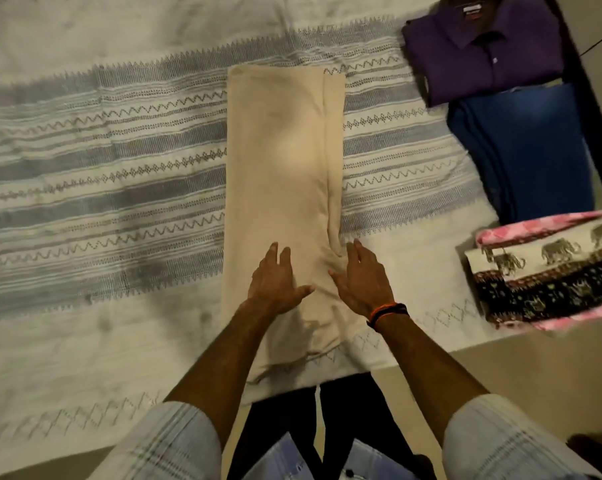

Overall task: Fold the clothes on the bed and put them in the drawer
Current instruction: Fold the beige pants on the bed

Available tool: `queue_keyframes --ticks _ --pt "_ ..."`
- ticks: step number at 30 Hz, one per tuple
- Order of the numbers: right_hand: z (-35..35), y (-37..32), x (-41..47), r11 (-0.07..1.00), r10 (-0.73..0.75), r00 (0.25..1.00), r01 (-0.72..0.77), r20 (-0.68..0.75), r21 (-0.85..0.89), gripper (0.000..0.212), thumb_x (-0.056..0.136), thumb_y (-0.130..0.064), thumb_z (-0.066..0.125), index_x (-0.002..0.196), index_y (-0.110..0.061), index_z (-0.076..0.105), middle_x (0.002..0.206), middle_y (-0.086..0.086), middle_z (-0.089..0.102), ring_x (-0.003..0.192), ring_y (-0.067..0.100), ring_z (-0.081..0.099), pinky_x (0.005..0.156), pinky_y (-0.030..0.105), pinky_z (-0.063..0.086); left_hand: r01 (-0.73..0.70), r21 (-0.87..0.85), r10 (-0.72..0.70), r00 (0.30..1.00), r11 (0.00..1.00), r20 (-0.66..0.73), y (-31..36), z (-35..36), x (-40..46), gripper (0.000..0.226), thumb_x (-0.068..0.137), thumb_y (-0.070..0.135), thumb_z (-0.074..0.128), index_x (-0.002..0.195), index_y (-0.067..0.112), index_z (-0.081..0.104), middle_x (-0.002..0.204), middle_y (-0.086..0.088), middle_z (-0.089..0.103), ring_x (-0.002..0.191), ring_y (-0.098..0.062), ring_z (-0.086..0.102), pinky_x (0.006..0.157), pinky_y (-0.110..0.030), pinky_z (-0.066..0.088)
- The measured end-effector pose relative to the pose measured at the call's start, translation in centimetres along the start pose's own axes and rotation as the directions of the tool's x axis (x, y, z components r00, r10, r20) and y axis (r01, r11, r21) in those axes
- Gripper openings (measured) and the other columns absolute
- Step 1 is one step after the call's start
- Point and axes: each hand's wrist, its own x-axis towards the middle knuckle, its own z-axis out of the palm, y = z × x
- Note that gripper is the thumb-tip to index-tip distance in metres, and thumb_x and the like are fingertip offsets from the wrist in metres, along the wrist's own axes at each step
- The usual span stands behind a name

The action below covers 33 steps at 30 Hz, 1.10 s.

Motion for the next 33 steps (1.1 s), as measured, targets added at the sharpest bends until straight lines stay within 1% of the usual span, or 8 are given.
queue_keyframes --ticks 8,14,19,21,23,26,29,33 --pt "5.3 5.2 -6.6 0.954 0.238 0.969 -0.246 0.064 0.173 0.075 0.093 -0.034 0.062 0.149 -0.001 0.025 0.153 0.021 0.028 0.137 0.039 0.032 0.110 0.049 0.034 -0.042 -0.019 0.043 0.995 0.999 0.088 0.3 7.4 -4.2 0.091 0.085 0.055 0.066 0.153 0.012 0.024 0.162 -0.012 0.014 0.145 -0.032 0.025 0.115 -0.042 0.029" --pt "8.6 7.8 -6.2 0.638 0.578 0.813 -0.506 0.074 0.581 0.086 0.077 -0.033 0.082 0.140 0.003 0.036 0.138 0.024 0.039 0.124 0.043 0.045 0.104 0.045 0.041 -0.101 -0.029 0.104 0.984 0.994 0.147 0.4 12.8 -4.6 0.077 0.081 0.044 0.072 0.142 0.010 0.041 0.147 -0.014 0.040 0.132 -0.032 0.041 0.106 -0.043 0.039" --pt "9.9 8.4 -3.8 0.305 0.699 0.696 -0.498 0.164 0.812 0.086 0.053 -0.045 0.092 0.117 -0.002 0.055 0.114 0.015 0.065 0.104 0.031 0.063 0.092 0.042 0.054 -0.143 0.016 0.141 0.986 0.990 0.089 0.2 15.5 -4.6 0.063 0.079 0.037 0.074 0.132 0.012 0.051 0.134 -0.015 0.043 0.117 -0.036 0.049 0.096 -0.043 0.046" --pt "10.1 8.3 -3.2 0.214 0.667 0.706 -0.485 0.236 0.848 0.060 0.058 -0.040 0.091 0.102 -0.007 0.068 0.096 0.007 0.071 0.089 0.025 0.067 0.083 0.038 0.058 -0.159 0.047 0.153 0.983 0.986 0.102 0.0 16.2 -5.0 0.057 0.081 0.036 0.072 0.130 0.015 0.052 0.128 -0.014 0.046 0.113 -0.036 0.050 0.093 -0.043 0.047" --pt "10.0 8.0 -2.9 0.179 0.663 0.708 -0.464 0.241 0.868 0.026 0.066 -0.026 0.085 0.082 -0.013 0.070 0.081 0.001 0.069 0.082 0.023 0.066 0.079 0.035 0.058 -0.166 0.083 0.155 0.980 0.983 0.123 -0.2 16.6 -5.5 0.058 0.080 0.037 0.072 0.131 0.019 0.050 0.129 -0.012 0.047 0.113 -0.035 0.050 0.093 -0.044 0.048" --pt "10.3 7.9 -3.0 0.105 0.712 0.656 -0.452 0.251 0.886 0.009 0.069 -0.011 0.071 0.076 -0.013 0.065 0.080 0.003 0.067 0.076 0.025 0.065 0.073 0.037 0.059 -0.178 0.103 0.164 0.977 0.979 0.134 -0.8 17.0 -6.0 0.064 0.081 0.038 0.072 0.138 0.023 0.047 0.134 -0.010 0.044 0.117 -0.033 0.048 0.097 -0.044 0.046" --pt "10.5 8.4 -3.3 -0.003 0.702 0.646 -0.417 0.298 0.909 0.017 0.072 0.003 0.058 0.080 -0.010 0.066 0.082 0.007 0.066 0.064 0.021 0.061 0.064 0.034 0.057 -0.201 0.117 0.184 0.973 0.973 0.143 -1.1 16.9 -5.8 0.063 0.083 0.037 0.070 0.140 0.027 0.048 0.136 -0.007 0.042 0.118 -0.030 0.047 0.100 -0.042 0.045" --pt "10.4 8.8 -3.5 0.009 0.700 0.667 -0.365 0.255 0.931 0.024 0.074 0.008 0.060 0.089 -0.008 0.069 0.078 0.002 0.066 0.072 0.020 0.062 0.067 0.033 0.054 -0.235 0.079 0.221 0.964 0.969 0.149 -1.6 16.6 -5.3 0.051 0.084 0.036 0.067 0.133 0.029 0.058 0.132 -0.007 0.049 0.115 -0.031 0.052 0.097 -0.042 0.047"
